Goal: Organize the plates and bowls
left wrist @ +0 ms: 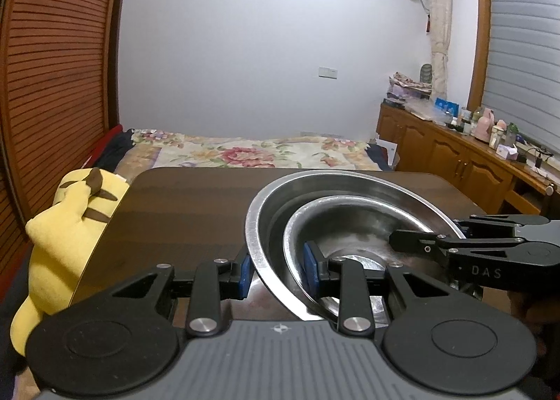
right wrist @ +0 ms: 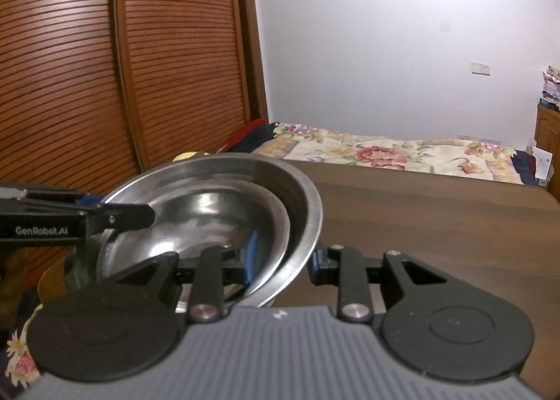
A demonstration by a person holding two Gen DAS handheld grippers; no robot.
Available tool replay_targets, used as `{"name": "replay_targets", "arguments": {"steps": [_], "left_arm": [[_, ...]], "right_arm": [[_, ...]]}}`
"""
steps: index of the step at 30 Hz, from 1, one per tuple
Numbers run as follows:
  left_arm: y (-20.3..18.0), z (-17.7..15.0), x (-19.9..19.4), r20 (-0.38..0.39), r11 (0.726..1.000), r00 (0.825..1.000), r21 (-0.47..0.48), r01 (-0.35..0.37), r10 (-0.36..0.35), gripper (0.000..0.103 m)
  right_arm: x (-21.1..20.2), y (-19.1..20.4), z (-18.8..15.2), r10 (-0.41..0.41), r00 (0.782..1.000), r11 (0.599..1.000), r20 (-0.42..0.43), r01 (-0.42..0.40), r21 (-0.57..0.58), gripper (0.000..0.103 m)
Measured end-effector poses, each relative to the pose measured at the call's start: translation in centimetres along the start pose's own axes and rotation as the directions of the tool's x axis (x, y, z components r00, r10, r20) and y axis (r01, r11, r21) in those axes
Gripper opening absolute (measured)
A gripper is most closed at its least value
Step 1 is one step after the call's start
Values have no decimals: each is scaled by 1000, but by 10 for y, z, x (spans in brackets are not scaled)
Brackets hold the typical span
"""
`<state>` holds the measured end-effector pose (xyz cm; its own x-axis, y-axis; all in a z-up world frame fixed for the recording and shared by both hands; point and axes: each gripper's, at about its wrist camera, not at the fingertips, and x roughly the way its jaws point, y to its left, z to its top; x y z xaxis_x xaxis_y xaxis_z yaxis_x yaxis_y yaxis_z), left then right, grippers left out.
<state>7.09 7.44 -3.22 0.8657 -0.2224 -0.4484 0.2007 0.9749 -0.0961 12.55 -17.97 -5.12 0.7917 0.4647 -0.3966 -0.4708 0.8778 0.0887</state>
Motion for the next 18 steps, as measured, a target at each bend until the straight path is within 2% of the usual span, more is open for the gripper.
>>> {"name": "replay_targets", "arguments": {"steps": [18], "left_arm": [[4,-16,0,-43,999,998,-10,-43,42,34]], "right_arm": [[6,16,-8,14,999,999,-30,-15,-34,31]]}}
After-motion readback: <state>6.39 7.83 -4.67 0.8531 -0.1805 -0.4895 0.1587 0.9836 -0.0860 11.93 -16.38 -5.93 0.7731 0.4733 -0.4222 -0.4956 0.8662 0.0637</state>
